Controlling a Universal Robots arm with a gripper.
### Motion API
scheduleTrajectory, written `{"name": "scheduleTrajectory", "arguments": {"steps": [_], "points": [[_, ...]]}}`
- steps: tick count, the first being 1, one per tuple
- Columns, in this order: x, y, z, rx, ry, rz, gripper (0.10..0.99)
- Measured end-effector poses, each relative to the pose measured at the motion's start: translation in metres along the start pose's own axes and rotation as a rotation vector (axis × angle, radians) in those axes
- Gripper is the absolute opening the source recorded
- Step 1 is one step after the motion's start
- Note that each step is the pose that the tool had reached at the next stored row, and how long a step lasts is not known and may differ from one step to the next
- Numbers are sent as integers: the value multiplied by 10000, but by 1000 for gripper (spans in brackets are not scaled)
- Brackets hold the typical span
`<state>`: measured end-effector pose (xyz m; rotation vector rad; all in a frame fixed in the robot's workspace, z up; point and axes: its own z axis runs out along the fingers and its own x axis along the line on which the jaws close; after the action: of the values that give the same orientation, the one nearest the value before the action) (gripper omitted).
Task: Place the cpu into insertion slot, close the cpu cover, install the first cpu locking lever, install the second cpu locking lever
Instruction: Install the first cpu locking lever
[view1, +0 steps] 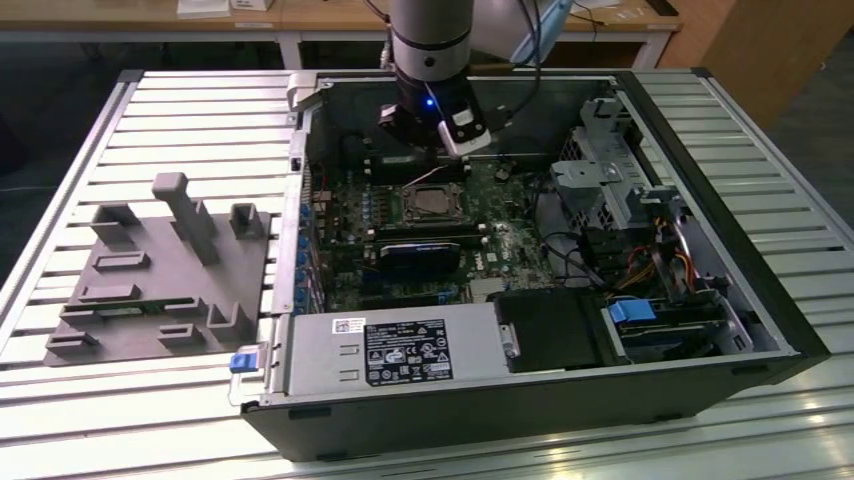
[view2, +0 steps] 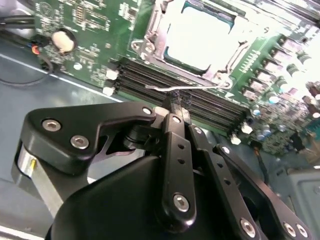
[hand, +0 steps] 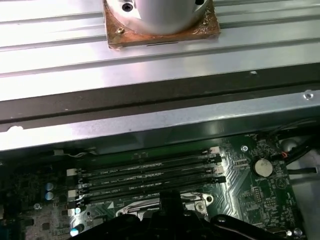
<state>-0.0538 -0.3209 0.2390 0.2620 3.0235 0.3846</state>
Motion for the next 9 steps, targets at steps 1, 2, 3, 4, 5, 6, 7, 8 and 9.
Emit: {"name": "scheduleTrajectory", "arguments": {"steps": [1,2,3,4,5,6,7,8,9], "points": [[11,-3,1,-18,-98,-25,102],[29,-7,1,-38,-213,-53,102],[37,-9,8,-55,-290,-72,102],[40,-12,18,-60,-316,-79,102],[40,-15,27,-56,-327,-83,102],[41,-18,38,-48,-332,-85,102],[42,-19,49,-34,-337,-86,102],[43,-18,59,-2,-341,-90,102],[45,-18,71,45,-347,-94,102]]}}
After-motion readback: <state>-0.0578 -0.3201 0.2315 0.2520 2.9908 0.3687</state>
